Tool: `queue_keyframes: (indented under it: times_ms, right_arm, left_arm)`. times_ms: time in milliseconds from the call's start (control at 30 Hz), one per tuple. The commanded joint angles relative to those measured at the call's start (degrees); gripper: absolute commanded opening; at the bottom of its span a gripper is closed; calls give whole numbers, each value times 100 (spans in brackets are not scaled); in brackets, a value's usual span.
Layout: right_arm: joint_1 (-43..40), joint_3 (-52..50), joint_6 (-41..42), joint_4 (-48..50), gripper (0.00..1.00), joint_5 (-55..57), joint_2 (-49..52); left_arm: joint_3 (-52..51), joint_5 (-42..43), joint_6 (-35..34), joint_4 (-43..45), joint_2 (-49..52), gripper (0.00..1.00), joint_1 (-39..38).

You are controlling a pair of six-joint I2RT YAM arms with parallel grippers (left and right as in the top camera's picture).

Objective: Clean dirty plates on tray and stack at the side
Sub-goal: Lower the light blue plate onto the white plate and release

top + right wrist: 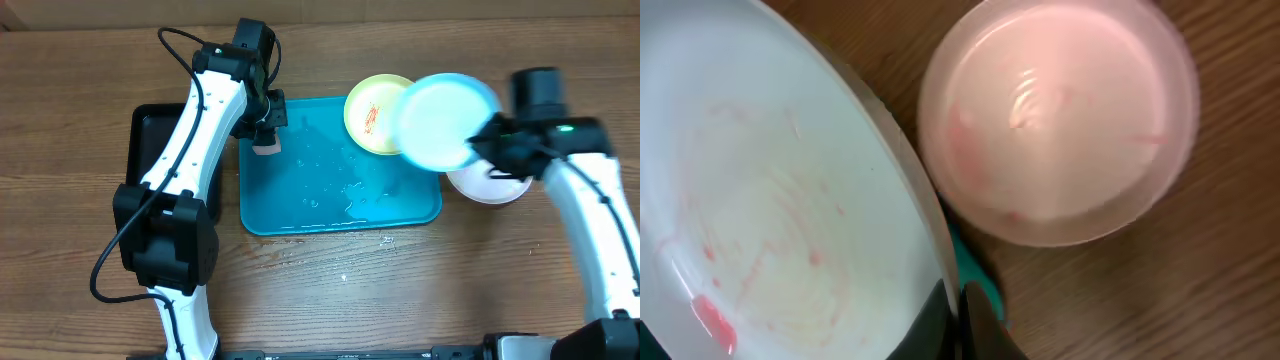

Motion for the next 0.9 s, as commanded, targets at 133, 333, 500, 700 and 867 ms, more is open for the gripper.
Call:
queue_keyframes:
  times_ms: [133, 333, 500, 700, 867]
  right_arm:
    - [-1478, -295, -343, 170, 4, -302, 15]
    - [-1943, -1016, -358, 754, 4, -304, 50]
    - [-1941, -1598, -354, 1519, 4, -302, 114]
    - [-1926, -1893, -313, 2144, 4, -352, 503]
    - [-1906, -1891, -319, 2262, 11, -588, 837]
  left_arm:
    - [-26, 81, 9, -9, -15, 4, -55]
    - [-26, 83, 9, -11, -15, 4, -55]
    - [-26, 83, 9, -11, -15, 4, -70]
    - [-26, 83, 9, -9, -15, 4, -122]
    - [-26, 81, 9, -9, -15, 4, -149]
